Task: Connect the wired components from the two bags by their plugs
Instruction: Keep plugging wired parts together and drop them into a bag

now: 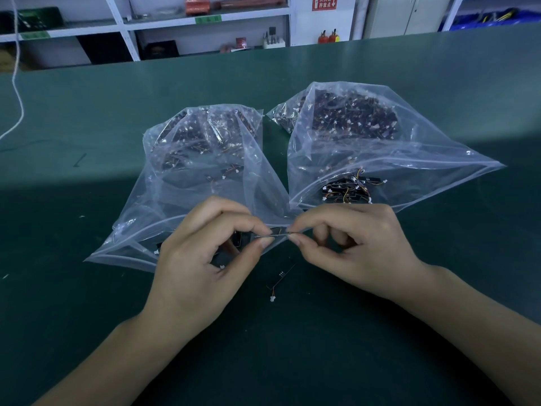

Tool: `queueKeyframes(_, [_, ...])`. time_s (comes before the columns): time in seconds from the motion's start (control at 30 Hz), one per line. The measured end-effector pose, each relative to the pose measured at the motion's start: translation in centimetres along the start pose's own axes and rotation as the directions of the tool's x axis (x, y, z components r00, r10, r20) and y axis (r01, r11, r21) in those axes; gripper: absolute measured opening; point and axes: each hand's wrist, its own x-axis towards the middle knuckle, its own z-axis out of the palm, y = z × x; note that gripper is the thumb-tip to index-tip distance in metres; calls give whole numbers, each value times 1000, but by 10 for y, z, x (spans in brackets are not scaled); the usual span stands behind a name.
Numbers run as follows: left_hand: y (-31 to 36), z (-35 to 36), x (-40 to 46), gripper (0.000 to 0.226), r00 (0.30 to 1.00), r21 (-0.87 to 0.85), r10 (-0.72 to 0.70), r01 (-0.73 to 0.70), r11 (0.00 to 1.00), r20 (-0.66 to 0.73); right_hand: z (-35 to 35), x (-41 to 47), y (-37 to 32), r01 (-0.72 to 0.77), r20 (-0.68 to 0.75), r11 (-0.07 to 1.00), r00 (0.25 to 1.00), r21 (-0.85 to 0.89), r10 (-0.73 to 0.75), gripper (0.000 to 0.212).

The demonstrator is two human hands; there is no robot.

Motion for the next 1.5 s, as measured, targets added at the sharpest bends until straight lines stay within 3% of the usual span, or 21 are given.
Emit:
queueKeyframes(0.27, [-1,0,0,5,1000,-3,-1,1,1000,7,-3,-1,2,-2,49,1000,999,-10,3,8])
queueKeyframes(0.47, [4,-1,0,15,999,-14,11,-12,1000,-49,-20,4,22,-50,56,991,997,-124,58,5])
queueKeyframes(0.6, [3,-6,-1,53,999,29,47,-48,998,13,-34,7,42,-103,29,957,993,-270,115,4])
queueKeyframes(0.67, [1,-6,-3,62,998,94,41,-46,995,51,-38,7,47,-136,-6,930,990,-340,143,3])
queueKeyframes(0.8, [-5,-4,-3,50,995,131,31,-43,990,93,-39,7,51,-241,-68,873,970,-425,235,1])
queueKeyframes(0.93, [-5,-1,-2,31,975,147,31,-64,987,219,-40,7,53,-360,-128,790,930,-497,344,4])
queueKeyframes(1.07, [-3,-3,-3,38,948,183,28,-90,979,316,-40,7,50,-427,-143,751,898,-504,415,4])
queueKeyframes(1.13, [-2,-4,-3,42,937,207,32,-111,972,349,-36,7,45,-446,-140,739,887,-504,440,25])
queueKeyframes(1.23, [-1,-6,-2,41,921,253,13,-120,960,389,-33,8,43,-447,-151,750,889,-488,432,46])
queueKeyframes(1.4, [2,-7,-1,21,920,308,-38,-91,947,391,-31,9,34,-417,-173,802,909,-428,380,11])
queueKeyframes(1.5, [3,-7,0,16,913,327,-66,-76,942,402,-30,7,28,-350,-188,900,933,-259,308,35])
